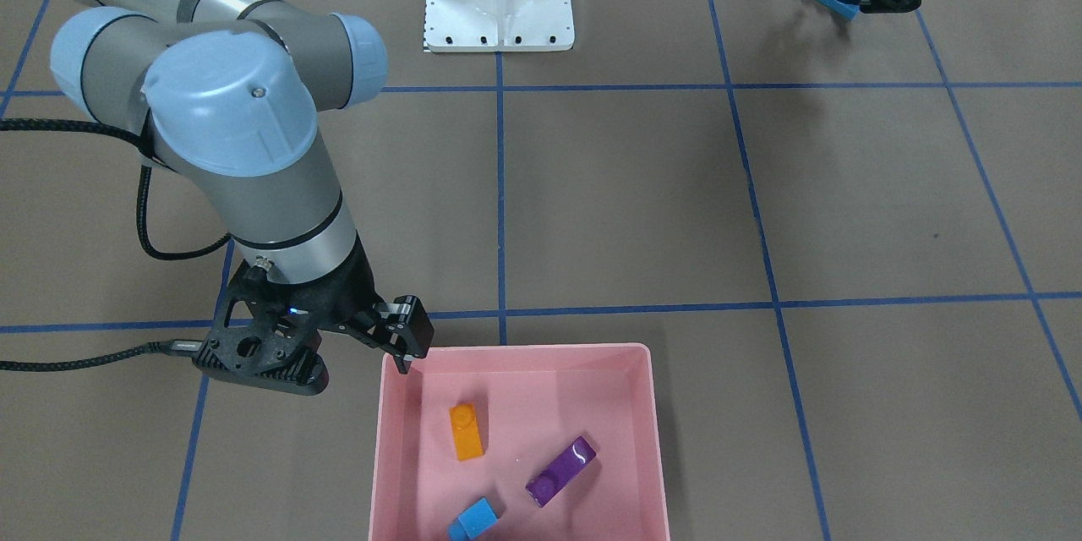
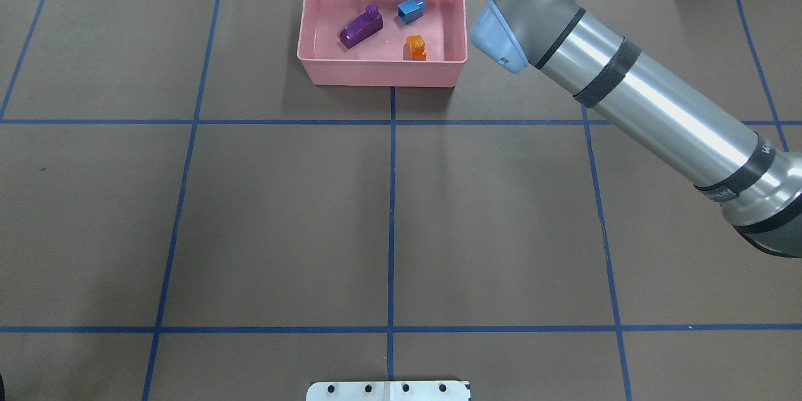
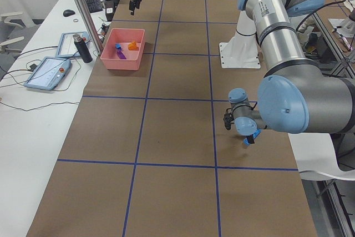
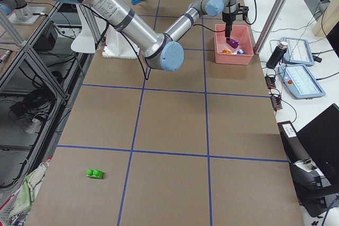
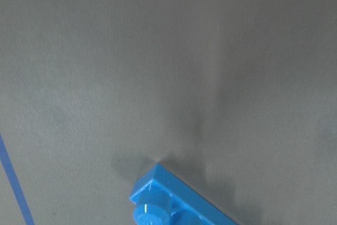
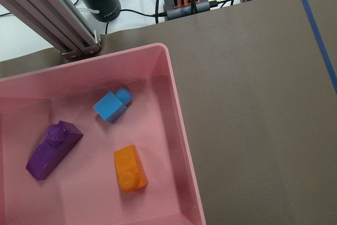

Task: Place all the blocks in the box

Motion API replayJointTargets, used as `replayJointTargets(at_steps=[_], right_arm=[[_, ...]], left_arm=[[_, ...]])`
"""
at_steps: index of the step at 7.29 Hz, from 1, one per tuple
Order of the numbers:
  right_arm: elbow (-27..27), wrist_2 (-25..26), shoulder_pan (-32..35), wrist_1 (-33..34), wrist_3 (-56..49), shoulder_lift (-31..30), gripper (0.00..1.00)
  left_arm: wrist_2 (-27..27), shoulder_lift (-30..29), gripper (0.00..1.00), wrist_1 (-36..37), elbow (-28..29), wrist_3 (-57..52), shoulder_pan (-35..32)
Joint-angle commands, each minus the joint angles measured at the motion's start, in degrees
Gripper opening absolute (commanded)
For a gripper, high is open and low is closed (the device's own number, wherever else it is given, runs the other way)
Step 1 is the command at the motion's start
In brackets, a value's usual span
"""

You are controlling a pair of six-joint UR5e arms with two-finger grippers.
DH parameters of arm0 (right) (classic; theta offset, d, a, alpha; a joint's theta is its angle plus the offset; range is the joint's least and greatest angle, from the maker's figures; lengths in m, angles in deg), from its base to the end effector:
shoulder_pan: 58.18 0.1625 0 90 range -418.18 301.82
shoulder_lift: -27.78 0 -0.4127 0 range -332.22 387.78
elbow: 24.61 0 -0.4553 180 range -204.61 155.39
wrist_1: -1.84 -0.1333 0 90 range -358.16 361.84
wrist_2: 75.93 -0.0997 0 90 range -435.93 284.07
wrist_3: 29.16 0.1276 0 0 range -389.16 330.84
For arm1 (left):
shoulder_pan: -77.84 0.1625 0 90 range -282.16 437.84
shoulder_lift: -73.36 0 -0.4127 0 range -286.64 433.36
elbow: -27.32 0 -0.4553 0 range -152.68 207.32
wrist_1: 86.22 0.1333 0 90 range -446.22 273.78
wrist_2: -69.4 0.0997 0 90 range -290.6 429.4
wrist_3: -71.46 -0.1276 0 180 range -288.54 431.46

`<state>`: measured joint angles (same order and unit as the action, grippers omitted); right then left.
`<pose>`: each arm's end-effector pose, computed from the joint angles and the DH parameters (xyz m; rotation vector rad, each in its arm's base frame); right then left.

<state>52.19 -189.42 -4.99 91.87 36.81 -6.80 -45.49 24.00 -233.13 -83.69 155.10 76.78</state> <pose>-0.4310 -0.7135 0.1105 0.1478 -0.8144 0.3288 0.3080 -0.0853 0.6603 -0.3771 0.6670 0.2292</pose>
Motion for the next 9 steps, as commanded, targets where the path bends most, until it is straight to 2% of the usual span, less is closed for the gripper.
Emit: replayJointTargets(at_steps=[1,9], right_arm=[[0.4,0.0,0.0,0.5,-0.1,0.0,0.99],[0.4,0.0,0.0,0.5,-0.1,0.0,0.99]], left_arm=[[0.2,-0.2,1.00,-1.9,0.8,0.2,0.7],[1.3,-2.4,1.00,-2.2,1.2,3.3,6.2]])
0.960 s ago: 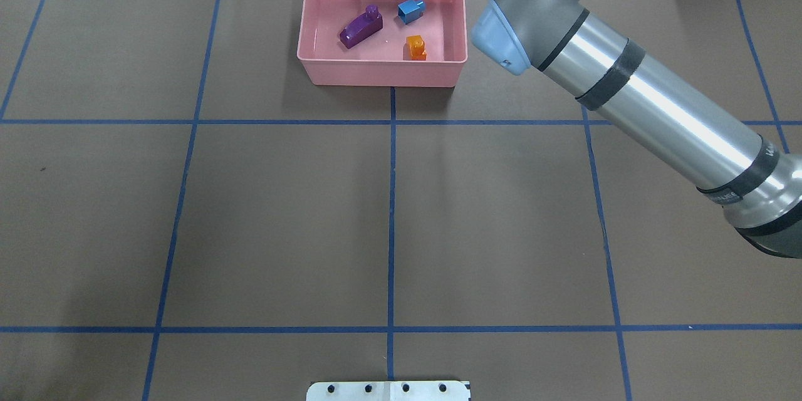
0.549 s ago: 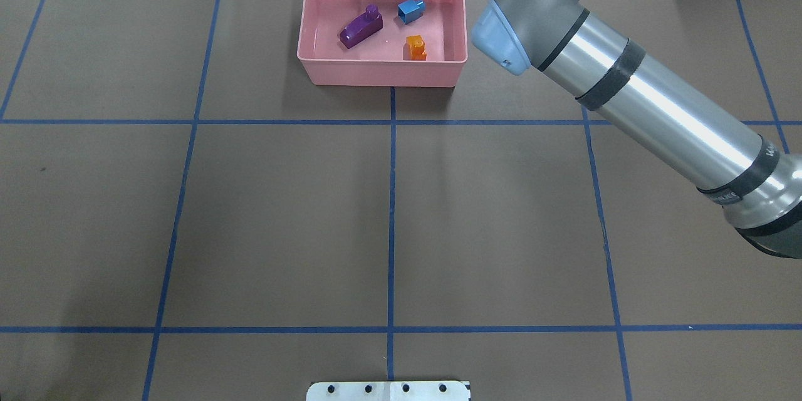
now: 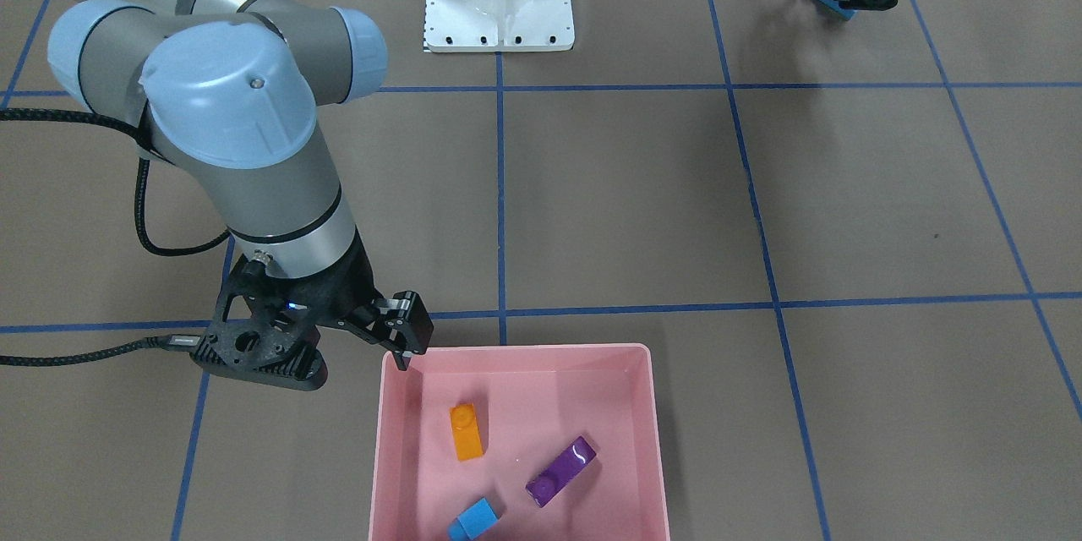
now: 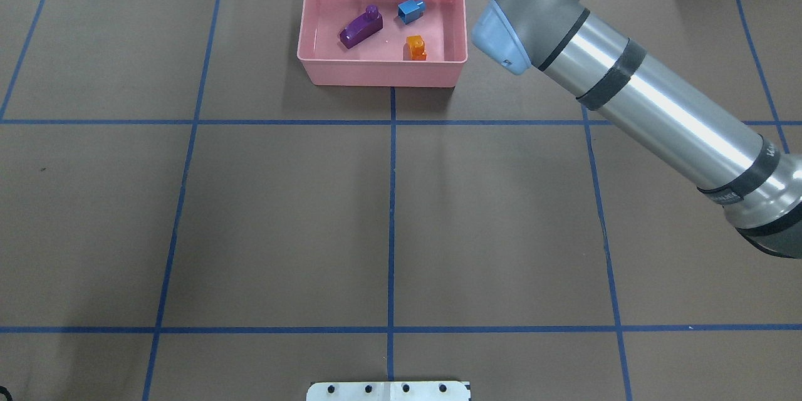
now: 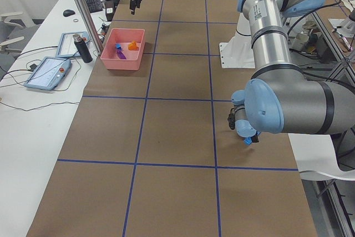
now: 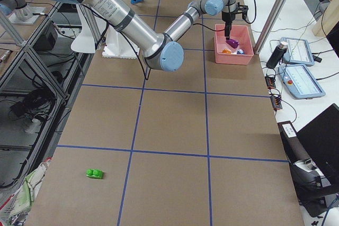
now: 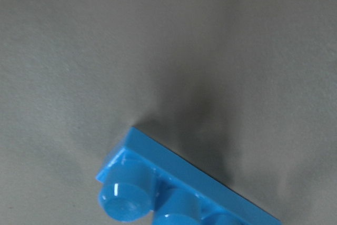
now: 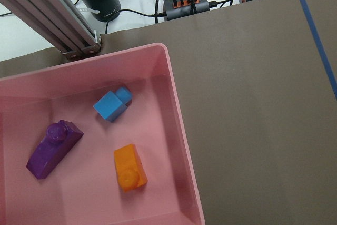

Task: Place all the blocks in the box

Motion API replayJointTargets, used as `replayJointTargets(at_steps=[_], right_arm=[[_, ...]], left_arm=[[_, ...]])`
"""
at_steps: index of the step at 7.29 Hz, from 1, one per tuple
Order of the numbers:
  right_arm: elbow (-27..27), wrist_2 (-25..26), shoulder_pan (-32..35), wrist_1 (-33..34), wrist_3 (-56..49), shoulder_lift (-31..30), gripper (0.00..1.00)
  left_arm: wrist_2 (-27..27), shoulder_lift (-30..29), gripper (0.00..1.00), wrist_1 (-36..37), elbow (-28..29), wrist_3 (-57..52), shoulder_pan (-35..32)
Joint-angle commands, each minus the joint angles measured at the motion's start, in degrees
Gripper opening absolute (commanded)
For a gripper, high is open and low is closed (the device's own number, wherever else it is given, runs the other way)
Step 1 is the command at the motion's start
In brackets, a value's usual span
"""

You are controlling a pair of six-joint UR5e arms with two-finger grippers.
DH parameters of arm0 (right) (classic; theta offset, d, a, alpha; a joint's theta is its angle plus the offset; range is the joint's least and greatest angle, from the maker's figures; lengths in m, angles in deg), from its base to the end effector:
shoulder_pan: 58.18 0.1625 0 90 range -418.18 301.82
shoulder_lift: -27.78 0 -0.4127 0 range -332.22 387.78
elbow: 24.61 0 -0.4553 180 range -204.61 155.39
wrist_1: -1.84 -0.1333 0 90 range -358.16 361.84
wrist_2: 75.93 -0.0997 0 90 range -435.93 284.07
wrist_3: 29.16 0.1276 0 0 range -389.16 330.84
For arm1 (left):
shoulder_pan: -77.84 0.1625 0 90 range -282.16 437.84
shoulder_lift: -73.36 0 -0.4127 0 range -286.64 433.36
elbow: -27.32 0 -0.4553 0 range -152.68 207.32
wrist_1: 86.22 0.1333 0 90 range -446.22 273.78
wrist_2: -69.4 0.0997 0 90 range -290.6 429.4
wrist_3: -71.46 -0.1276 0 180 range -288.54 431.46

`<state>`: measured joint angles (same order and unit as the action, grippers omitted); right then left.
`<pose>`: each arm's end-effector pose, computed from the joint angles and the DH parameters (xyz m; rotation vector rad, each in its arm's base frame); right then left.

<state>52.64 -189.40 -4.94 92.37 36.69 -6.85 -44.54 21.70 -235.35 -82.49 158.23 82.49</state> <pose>-0.4289 -0.7120 0.1088 0.1481 -0.8127 0.3283 0.3328 -0.0547 0.6546 -0.4097 0.6948 0.2780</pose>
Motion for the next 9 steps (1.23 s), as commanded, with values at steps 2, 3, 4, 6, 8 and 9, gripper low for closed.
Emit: replayJointTargets(at_steps=[2,3,4,6,8,9], right_arm=[[0.0,0.0,-0.1,0.0,0.0,0.0,0.99],[0.0,0.0,-0.1,0.0,0.0,0.0,0.99],[0.0,0.0,-0.1,0.0,0.0,0.0,0.99],[0.1,0.0,-0.1,0.0,0.0,0.0,0.99],[0.1,-0.1,0.0,0.0,0.0,0.2,0.99],[0.1,-0.1,0.1,0.0,0.0,0.2,0.99]], left_arm=[[0.5,-0.1,0.91,0.1,0.3,0.1,1.1],[0.5,-0.1,0.91,0.0,0.3,0.1,1.4],[0.5,-0.1,0.87,0.0,0.3,0.1,1.5],[0.6,0.0,0.57,0.0,0.3,0.1,1.5],[0.6,0.1,0.14,0.0,0.1,0.1,1.8],[0.5,0.2,0.00,0.0,0.0,0.1,1.8]])
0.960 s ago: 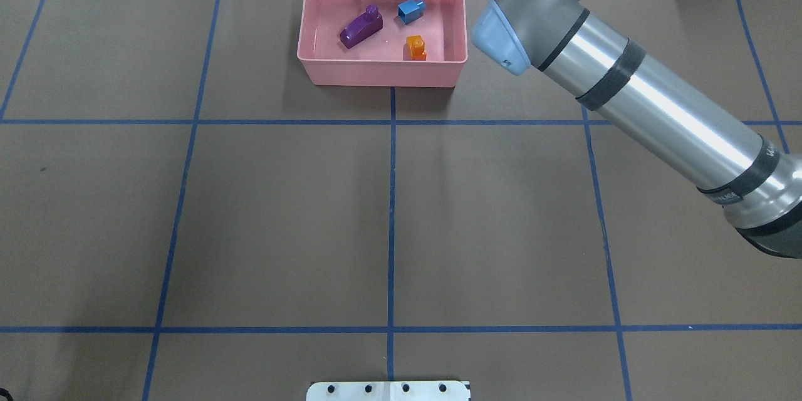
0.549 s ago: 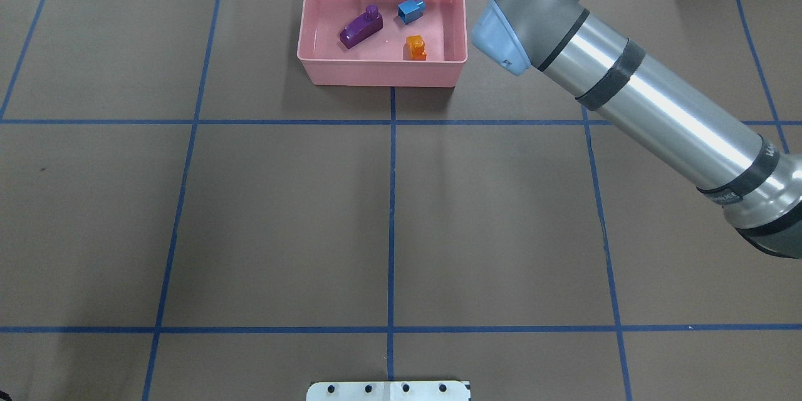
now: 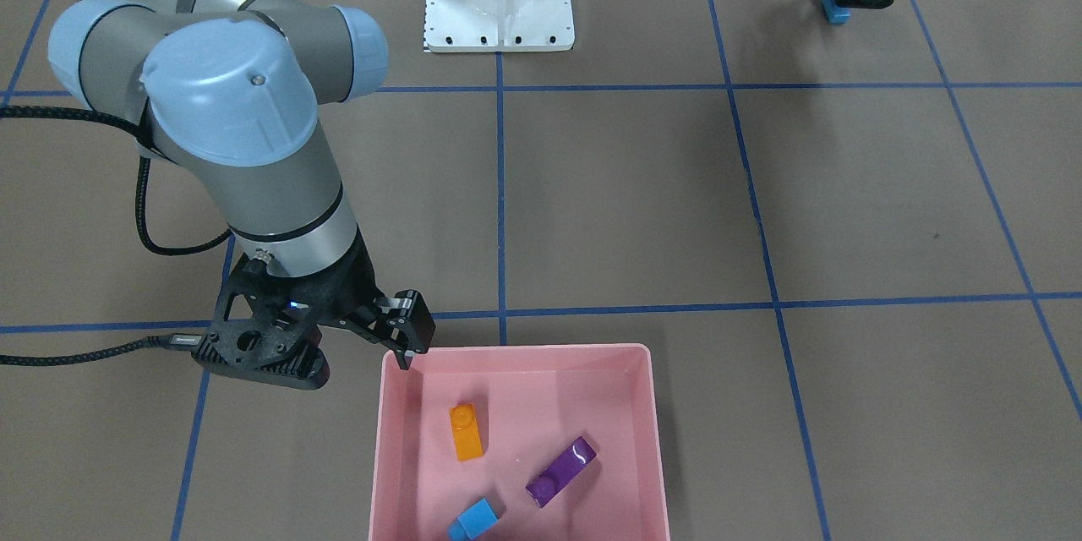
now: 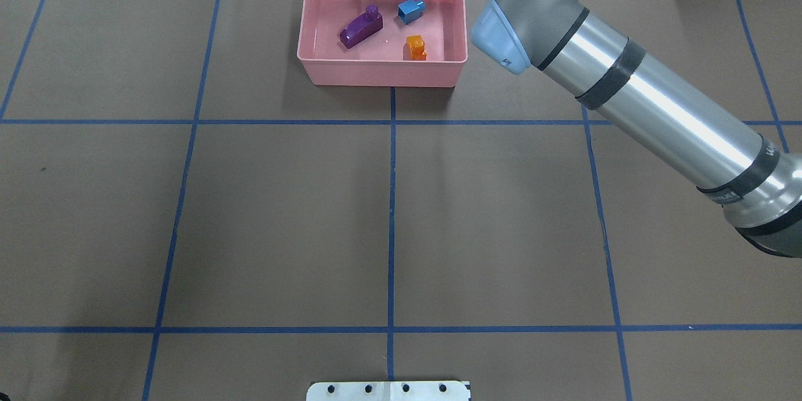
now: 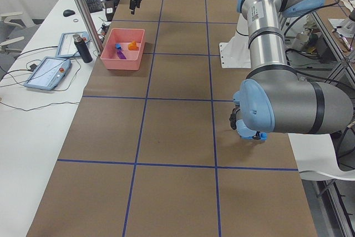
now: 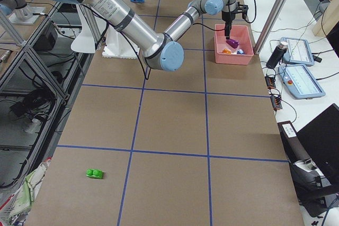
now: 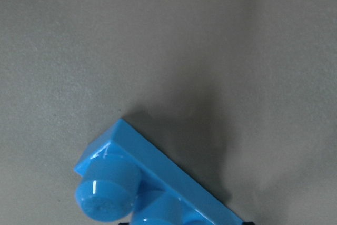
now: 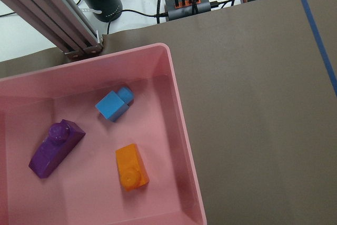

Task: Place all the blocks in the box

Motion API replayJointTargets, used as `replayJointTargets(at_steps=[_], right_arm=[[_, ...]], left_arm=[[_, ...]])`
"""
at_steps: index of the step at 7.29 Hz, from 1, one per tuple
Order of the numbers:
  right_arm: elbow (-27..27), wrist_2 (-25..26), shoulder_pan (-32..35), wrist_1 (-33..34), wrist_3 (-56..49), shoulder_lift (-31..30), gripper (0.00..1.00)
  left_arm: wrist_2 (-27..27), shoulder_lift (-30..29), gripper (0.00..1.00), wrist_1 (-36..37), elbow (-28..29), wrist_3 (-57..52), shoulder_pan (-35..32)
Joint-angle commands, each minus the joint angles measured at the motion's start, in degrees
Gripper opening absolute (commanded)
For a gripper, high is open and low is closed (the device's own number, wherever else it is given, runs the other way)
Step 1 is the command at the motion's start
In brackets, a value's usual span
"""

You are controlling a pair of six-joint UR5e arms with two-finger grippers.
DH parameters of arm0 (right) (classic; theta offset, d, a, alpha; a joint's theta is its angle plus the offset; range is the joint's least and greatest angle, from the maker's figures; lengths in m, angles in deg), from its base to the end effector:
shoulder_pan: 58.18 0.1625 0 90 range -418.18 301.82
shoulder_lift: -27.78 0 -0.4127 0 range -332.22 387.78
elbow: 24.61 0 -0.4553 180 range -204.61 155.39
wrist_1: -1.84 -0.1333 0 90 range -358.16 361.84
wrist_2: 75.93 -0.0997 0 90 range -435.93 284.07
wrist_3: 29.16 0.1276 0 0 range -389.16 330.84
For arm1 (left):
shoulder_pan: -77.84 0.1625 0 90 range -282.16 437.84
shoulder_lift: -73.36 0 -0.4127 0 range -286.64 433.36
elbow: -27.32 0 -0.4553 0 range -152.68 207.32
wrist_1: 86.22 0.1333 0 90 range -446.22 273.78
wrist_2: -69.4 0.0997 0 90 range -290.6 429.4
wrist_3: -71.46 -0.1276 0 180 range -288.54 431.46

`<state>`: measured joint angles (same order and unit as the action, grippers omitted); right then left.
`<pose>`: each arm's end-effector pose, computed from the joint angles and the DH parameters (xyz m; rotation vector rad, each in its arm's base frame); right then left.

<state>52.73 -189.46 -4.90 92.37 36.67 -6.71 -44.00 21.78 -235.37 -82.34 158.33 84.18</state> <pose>-0.4281 -0.7117 0.1059 0.1504 -0.8161 0.3271 0.3336 -0.0461 0.6569 -0.4118 0.6858 0.3003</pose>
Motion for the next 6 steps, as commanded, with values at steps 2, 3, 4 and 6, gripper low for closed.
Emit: replayJointTargets(at_steps=[2,3,4,6], right_arm=[[0.0,-0.1,0.4,0.0,-0.3,-0.1,0.99],[-0.1,-0.2,0.7,0.0,-1.4,-0.1,0.99],[-0.2,-0.5,1.4,0.0,-3.1,-0.1,0.99],[-0.3,-0.7,3.3,-0.2,-8.9,-2.1,0.99]], left_arm=[[-0.2,0.8,0.00,-1.3,-2.2,-0.1,-0.3],[-0.8,4.7,0.00,-1.9,-7.0,-0.1,-0.5],[-1.0,9.0,0.00,-1.9,-13.5,0.1,-0.9],[-1.0,7.3,0.00,-1.9,-19.5,0.2,-12.8]])
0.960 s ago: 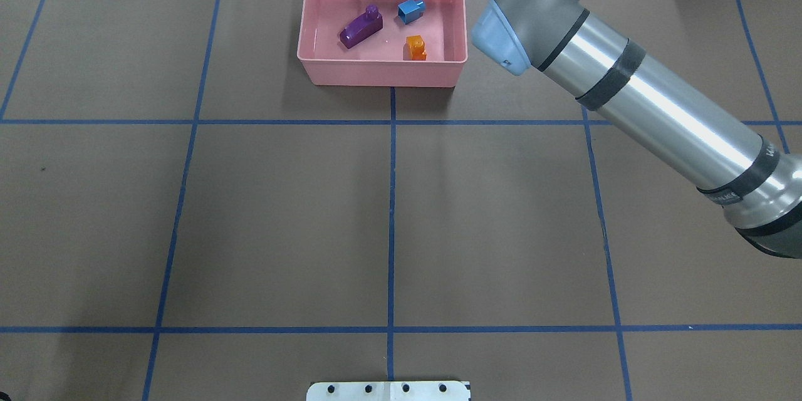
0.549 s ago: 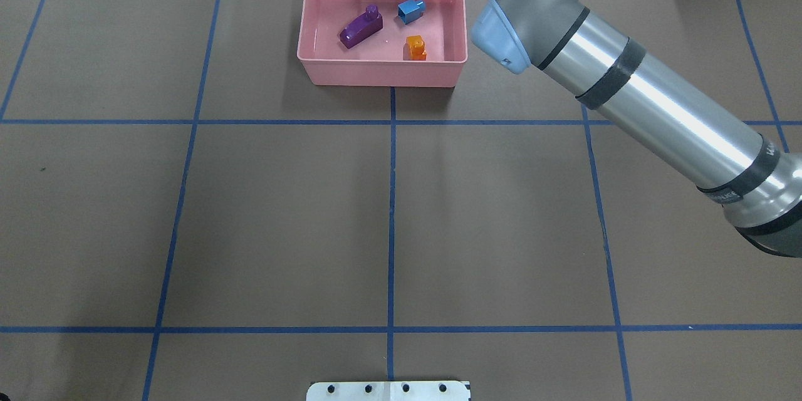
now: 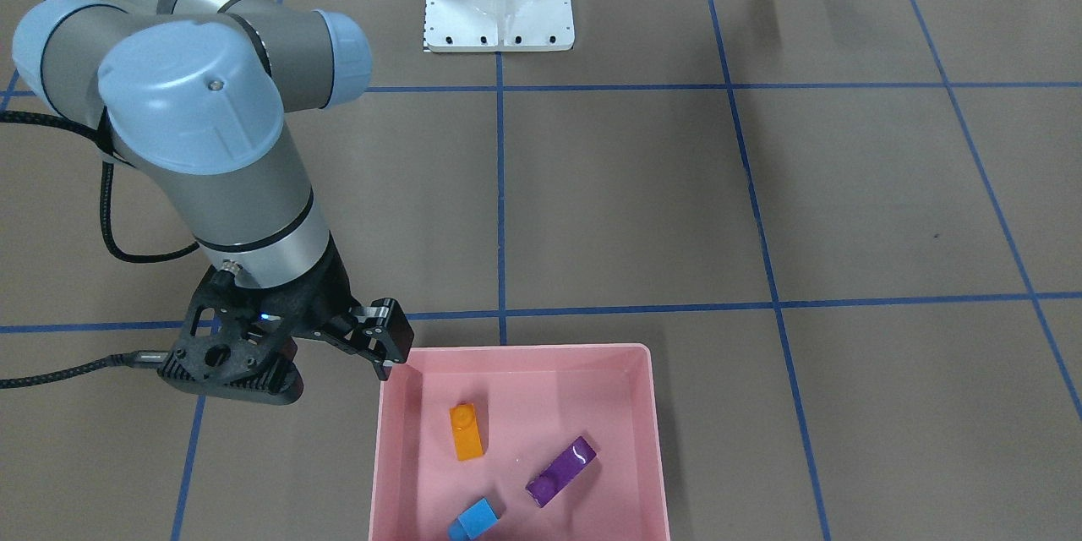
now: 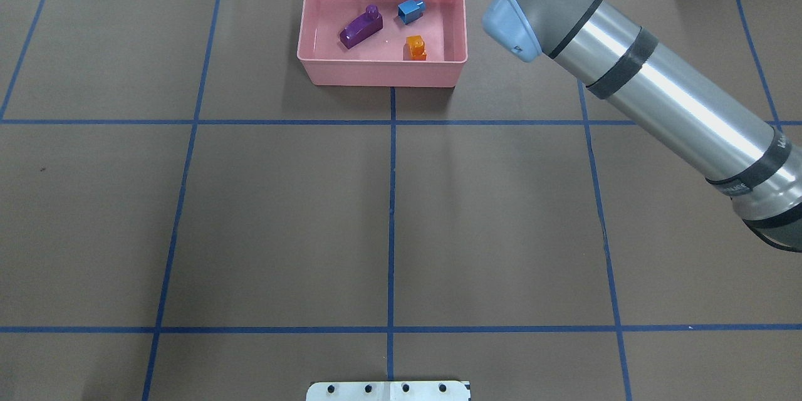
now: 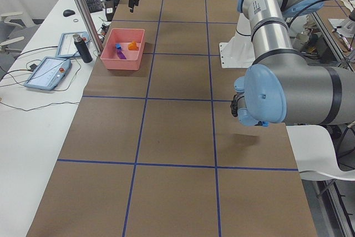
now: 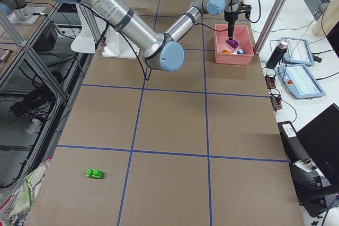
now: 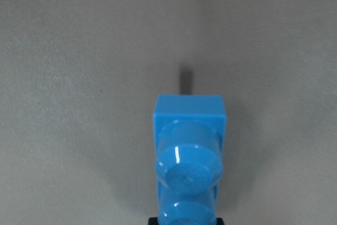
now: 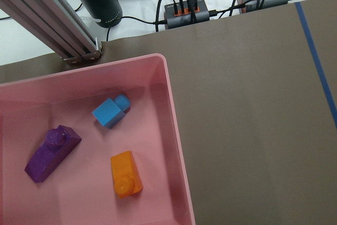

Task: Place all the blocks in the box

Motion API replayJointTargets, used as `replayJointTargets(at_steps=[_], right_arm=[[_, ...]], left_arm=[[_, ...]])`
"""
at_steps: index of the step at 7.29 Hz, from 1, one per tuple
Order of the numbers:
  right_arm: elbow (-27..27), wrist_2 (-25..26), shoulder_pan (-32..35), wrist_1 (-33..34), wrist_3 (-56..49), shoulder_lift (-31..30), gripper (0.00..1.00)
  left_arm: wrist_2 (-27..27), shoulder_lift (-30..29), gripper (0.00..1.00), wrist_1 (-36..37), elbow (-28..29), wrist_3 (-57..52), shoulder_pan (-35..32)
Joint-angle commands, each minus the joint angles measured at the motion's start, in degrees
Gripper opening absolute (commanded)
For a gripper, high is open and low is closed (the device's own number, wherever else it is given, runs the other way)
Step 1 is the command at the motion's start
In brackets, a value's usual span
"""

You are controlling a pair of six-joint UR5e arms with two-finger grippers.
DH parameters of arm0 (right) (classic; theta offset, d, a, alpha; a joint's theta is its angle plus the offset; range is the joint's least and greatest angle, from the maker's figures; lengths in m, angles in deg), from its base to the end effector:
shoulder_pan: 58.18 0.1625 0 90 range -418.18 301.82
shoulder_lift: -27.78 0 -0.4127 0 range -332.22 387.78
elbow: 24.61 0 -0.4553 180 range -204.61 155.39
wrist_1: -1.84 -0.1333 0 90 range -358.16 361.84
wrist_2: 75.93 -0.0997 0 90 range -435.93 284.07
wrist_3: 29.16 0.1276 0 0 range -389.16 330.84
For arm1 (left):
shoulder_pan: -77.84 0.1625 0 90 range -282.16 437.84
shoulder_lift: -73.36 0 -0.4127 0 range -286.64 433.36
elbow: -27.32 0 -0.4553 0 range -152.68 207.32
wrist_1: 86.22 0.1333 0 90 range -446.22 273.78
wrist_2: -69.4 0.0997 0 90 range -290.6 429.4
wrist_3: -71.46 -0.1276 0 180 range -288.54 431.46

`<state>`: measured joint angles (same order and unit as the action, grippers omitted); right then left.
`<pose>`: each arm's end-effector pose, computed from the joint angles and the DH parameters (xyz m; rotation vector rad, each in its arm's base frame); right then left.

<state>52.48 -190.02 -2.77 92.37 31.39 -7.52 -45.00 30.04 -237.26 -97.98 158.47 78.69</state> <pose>-0.4032 -0.7278 0.1194 0.1823 -0.7967 0.2764 0.3004 -0.0761 0.5347 -0.3832 0.8616 0.2465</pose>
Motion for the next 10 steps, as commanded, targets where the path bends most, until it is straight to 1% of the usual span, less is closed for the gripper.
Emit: replayJointTargets(at_steps=[1,2,3,4,5,6,7,8,9,10], right_arm=[[0.1,-0.5,2.7,-0.2,-6.7,-2.3,0.99],[0.1,-2.5,4.2,-0.6,-9.4,-4.4,0.99],[0.2,-3.3,5.3,-0.9,-12.4,-6.3,0.99],[0.6,-3.4,5.9,-1.0,-13.9,-7.9,0.99],[1.5,-3.5,6.6,-0.9,-16.1,-9.8,0.99],[2.9,-3.5,7.0,-1.0,-17.5,-12.1,0.99],[4.1,-3.5,7.5,-0.9,-19.4,-14.3,0.99],[5.4,-4.3,7.9,-1.0,-20.1,-16.9,0.99],[8.4,-5.8,8.3,-0.9,-21.6,-20.2,0.99],[13.4,-6.3,8.5,-0.9,-22.0,-24.9,0.99]], left_arm=[[-0.1,-7.2,0.00,0.1,-3.7,0.0,-14.7],[0.0,-12.7,0.00,0.5,-3.3,0.0,-19.8],[0.2,-19.3,0.00,3.3,-2.6,-0.4,-24.4],[0.1,-29.6,0.00,9.6,-1.0,-0.6,-29.9],[0.1,-40.5,0.00,15.6,1.6,-0.6,-33.2],[0.3,-49.1,0.00,22.3,3.7,-0.8,-35.3],[0.3,-58.1,0.00,26.5,7.8,-1.0,-37.9],[0.1,-67.6,0.00,29.5,14.5,-1.0,-41.2],[0.0,-76.7,0.00,31.3,22.8,-1.0,-44.1],[-0.1,-84.3,0.00,31.5,31.0,-1.0,-46.0]])
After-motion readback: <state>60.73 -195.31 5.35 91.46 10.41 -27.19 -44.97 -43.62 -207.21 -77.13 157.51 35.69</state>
